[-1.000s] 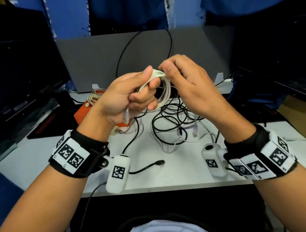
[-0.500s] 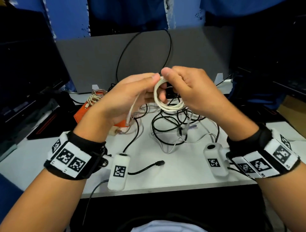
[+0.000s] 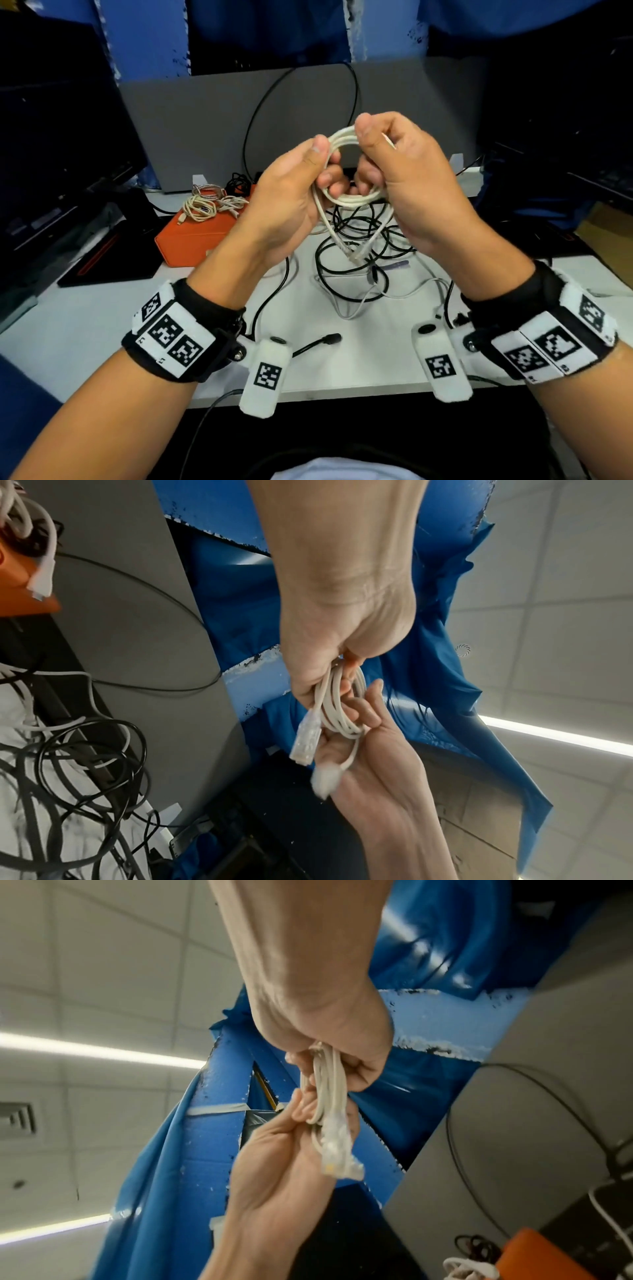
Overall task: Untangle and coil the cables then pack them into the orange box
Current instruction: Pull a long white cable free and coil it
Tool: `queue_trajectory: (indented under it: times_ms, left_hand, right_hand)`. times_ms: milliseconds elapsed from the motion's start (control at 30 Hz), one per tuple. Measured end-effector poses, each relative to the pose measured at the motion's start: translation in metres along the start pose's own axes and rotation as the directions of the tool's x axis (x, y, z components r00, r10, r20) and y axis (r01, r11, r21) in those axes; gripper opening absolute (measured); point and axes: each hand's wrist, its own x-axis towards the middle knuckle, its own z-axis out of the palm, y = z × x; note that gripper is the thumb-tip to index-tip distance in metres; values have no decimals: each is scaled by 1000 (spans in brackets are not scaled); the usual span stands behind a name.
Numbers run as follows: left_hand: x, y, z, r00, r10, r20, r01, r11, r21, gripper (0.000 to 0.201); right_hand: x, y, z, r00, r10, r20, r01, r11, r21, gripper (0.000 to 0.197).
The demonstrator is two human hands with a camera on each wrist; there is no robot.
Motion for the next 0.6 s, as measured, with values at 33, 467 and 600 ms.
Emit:
queue_trajectory:
  times_ms: [33, 467, 600]
  left_hand:
    - [1, 0, -2, 1000, 9, -26, -10, 1000, -11, 30]
    - [1, 19, -23, 996, -71, 63, 37, 901, 432, 38]
    - [-4, 40, -42, 971, -203, 130, 51, 702, 711, 32]
  right_hand:
    - [0, 0, 1, 1000, 19, 20, -20, 999, 48, 27]
    - [1, -5, -15, 980, -151, 131, 199, 793, -576, 34]
    - [3, -4, -19, 977, -117, 178, 207, 721, -662, 35]
